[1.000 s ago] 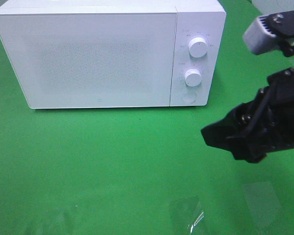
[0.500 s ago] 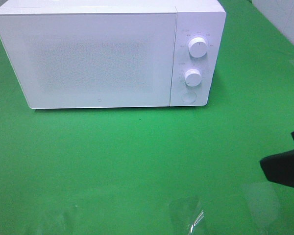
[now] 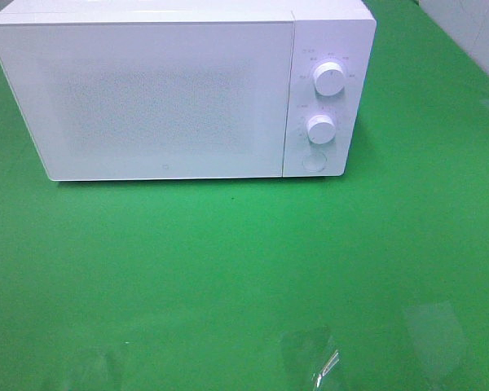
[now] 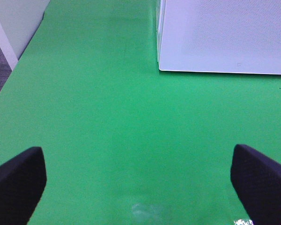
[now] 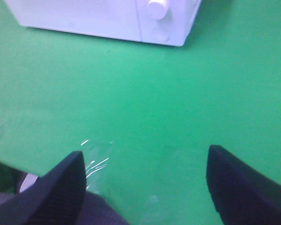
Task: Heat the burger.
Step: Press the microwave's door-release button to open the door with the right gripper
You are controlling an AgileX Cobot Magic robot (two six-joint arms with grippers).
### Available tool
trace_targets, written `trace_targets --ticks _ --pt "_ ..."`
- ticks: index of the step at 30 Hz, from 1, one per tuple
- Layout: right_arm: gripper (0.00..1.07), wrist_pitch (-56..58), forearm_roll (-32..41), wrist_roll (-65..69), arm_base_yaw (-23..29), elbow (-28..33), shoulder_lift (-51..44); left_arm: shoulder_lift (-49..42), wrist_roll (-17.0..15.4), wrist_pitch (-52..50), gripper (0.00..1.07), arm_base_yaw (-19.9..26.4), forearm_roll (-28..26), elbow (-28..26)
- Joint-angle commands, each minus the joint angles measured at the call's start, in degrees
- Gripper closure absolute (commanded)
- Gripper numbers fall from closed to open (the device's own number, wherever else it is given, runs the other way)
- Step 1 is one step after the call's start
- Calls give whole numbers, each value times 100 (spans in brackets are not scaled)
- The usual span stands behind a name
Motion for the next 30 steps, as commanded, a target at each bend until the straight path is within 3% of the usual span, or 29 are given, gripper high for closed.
trace_targets --ticks 1,6,16,30 --pt "36 126 -178 -120 -350 23 -355 -92 0 -80 6 17 -17 17" --pt "27 160 -378 -281 -968 29 -991 -92 0 -80 6 17 -17 17" --pt "32 155 -378 -235 -1450 516 -1776 -92 0 -74 6 17 -17 17" --pt "32 155 -378 -229 -1461 516 -1776 -17 0 -80 6 17 -17 17"
